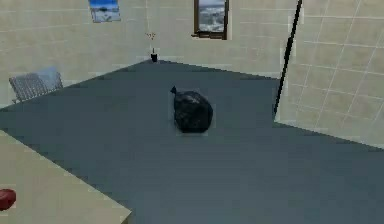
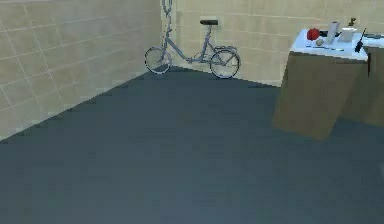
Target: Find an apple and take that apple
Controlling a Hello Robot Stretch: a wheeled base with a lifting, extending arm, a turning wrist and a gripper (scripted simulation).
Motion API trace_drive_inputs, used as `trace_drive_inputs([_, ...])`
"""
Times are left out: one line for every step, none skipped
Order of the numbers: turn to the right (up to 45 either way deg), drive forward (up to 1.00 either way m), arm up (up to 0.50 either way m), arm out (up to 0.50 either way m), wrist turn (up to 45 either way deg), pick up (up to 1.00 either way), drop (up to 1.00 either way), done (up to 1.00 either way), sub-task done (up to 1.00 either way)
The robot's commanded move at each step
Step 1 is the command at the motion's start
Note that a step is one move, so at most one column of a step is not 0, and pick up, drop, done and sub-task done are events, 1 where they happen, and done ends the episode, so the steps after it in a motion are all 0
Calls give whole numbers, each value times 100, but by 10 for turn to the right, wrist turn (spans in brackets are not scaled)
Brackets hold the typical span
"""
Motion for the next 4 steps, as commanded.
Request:
trace_drive_inputs([450,0,0,0,0,0,0,0,0])
trace_drive_inputs([450,0,0,0,0,0,0,0,0])
trace_drive_inputs([300,0,0,0,0,0,0,0,0])
trace_drive_inputs([0,15,0,0,0,0,0,0,0])
